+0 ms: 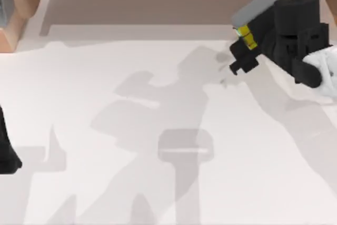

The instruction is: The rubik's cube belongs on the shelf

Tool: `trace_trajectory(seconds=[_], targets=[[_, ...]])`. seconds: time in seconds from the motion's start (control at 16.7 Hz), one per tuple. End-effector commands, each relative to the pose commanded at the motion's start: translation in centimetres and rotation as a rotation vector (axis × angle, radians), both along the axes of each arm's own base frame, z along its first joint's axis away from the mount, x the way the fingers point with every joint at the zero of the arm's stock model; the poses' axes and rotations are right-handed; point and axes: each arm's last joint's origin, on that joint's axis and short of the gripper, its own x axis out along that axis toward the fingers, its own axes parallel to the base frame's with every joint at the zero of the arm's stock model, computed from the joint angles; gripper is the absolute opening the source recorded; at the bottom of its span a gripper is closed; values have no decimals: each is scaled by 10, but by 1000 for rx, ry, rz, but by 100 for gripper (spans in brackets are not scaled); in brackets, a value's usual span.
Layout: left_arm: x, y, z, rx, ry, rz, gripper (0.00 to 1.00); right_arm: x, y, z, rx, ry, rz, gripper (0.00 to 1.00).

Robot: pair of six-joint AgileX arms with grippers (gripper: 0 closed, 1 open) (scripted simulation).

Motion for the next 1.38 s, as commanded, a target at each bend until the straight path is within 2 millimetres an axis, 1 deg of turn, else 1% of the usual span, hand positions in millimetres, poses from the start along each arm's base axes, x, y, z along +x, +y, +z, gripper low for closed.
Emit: trace_trajectory(seconds=[0.12, 0.3, 0.48, 0.66, 0.84, 1.2, 1.38], targets=[[0, 0, 0, 0, 0, 0, 100, -11, 0, -11, 108, -125, -36, 0], [0, 0, 0, 0, 0, 0, 100, -24, -9, -16, 277, -296, -96, 0], [0, 0, 0, 0, 0, 0, 100, -29, -27, -9, 431, -456, -163, 0], [0, 0, 0, 0, 0, 0, 100, -26, -46, 1, 541, -587, -221, 0], [0, 0, 0, 0, 0, 0, 100, -23, -57, 5, 586, -648, -250, 0], [0, 0, 0, 0, 0, 0, 100, -23, -56, 6, 588, -647, -245, 0], [0, 0, 0, 0, 0, 0, 100, -9, -54, 10, 592, -653, -241, 0]])
